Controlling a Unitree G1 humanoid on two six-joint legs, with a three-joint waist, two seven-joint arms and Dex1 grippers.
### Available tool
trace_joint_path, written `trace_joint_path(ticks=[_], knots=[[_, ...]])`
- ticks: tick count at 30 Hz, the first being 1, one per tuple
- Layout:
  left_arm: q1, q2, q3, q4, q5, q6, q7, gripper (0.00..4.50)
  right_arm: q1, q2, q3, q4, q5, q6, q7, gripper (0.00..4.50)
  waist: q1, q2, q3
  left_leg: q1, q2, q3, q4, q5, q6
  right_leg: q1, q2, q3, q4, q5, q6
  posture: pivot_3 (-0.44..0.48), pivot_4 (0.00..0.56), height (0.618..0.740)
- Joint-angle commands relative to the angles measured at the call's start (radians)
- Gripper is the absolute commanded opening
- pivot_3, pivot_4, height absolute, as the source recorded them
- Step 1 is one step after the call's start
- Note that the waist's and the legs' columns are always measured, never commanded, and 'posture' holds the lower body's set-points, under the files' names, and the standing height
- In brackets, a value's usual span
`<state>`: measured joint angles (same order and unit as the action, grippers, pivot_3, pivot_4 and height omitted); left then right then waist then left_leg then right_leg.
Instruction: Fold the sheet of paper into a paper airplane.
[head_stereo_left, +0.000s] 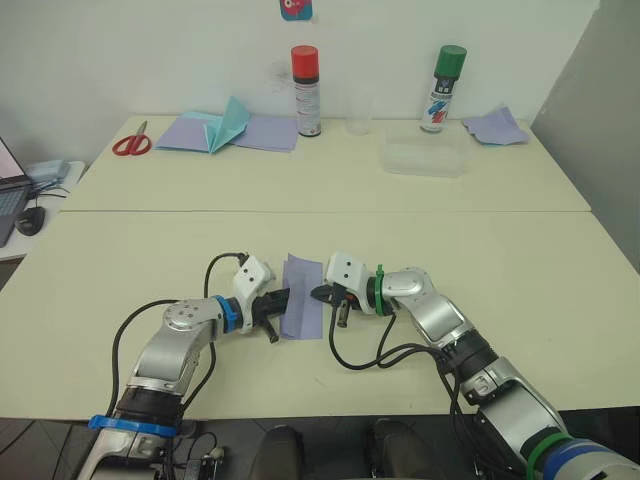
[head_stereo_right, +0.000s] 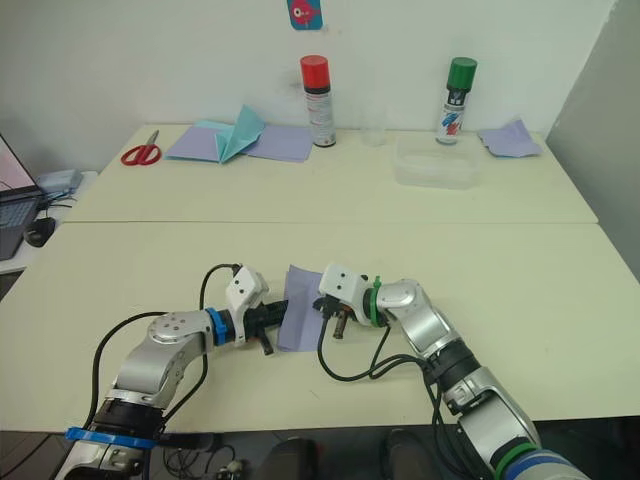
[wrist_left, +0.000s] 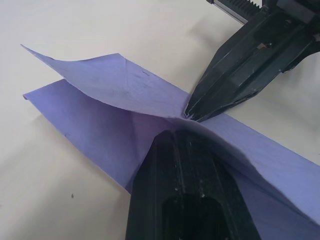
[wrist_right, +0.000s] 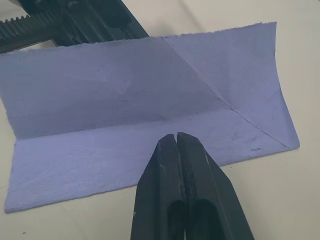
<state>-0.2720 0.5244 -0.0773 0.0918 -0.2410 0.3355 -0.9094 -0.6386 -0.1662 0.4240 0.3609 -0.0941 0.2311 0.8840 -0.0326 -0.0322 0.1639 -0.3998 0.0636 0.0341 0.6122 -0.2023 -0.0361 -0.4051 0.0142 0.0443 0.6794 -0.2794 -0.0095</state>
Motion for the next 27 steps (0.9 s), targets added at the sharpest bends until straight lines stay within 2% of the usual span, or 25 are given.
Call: trace_joint_path(ticks=[1,5,8,16,19,20,21,27], knots=[[0.003,0.008,-0.029,0.025,0.035,0.005,0.007,0.0,0.016,-0.008,-0.01,-0.008,0.002,0.024,-0.014,0.02,0.0,0.0,0.0,0.0,0.0,0.0,0.0,0.0,0.0,0.0,0.0,0.0,0.0,0.0,0.0,0.0,0.15,0.74],[0.003,0.007,-0.028,0.021,0.031,0.009,0.006,0.0,0.007,-0.02,-0.036,-0.054,0.031,0.041,0.005,0.02,0.001,0.0,0.0,0.0,0.0,0.0,0.0,0.0,0.0,0.0,0.0,0.0,0.0,0.0,0.0,0.0,0.15,0.74],[0.004,0.007,-0.028,0.018,0.03,0.011,0.005,0.0,-0.003,-0.032,-0.059,-0.103,0.069,0.08,0.023,0.61,0.001,0.0,0.0,-0.001,0.0,0.0,0.0,0.0,0.0,0.0,0.0,0.0,0.0,0.0,0.0,0.0,0.15,0.74],[0.013,0.013,-0.027,0.008,0.025,0.007,-0.004,0.0,-0.042,-0.004,-0.122,-0.213,0.142,0.166,-0.018,3.33,0.0,0.0,0.0,-0.001,0.0,0.0,0.0,0.0,0.0,-0.001,0.0,0.0,0.0,0.0,0.0,0.0,0.15,0.74],[0.014,0.015,-0.027,0.01,0.026,0.003,-0.006,0.0,-0.058,0.02,-0.125,-0.218,0.16,0.185,-0.029,3.22,0.0,0.0,0.0,-0.001,0.0,0.0,0.0,0.0,0.0,-0.001,0.0,0.0,0.0,0.0,0.0,0.0,0.15,0.74],[0.015,0.015,-0.026,0.01,0.026,0.002,-0.006,0.0,-0.064,0.028,-0.122,-0.213,0.16,0.189,-0.034,2.83,0.0,0.0,0.0,-0.001,0.0,0.0,0.0,0.0,0.0,-0.001,0.0,0.0,0.0,0.0,0.0,0.0,0.15,0.74],[0.015,0.016,-0.026,0.01,0.025,0.001,-0.006,0.0,-0.068,0.033,-0.12,-0.209,0.16,0.191,-0.038,2.67,0.0,0.0,0.0,-0.001,0.0,0.0,0.0,0.0,0.0,-0.001,0.0,0.0,0.0,0.0,0.0,0.0,0.15,0.74],[0.017,0.015,-0.024,0.015,0.025,-0.005,-0.009,0.0,-0.133,0.1,-0.115,-0.081,0.135,0.155,-0.119,0.46,-0.001,0.0,0.0,-0.002,0.0,0.0,0.0,0.0,0.0,-0.001,0.0,0.0,0.0,0.0,0.0,0.0,0.15,0.74]])
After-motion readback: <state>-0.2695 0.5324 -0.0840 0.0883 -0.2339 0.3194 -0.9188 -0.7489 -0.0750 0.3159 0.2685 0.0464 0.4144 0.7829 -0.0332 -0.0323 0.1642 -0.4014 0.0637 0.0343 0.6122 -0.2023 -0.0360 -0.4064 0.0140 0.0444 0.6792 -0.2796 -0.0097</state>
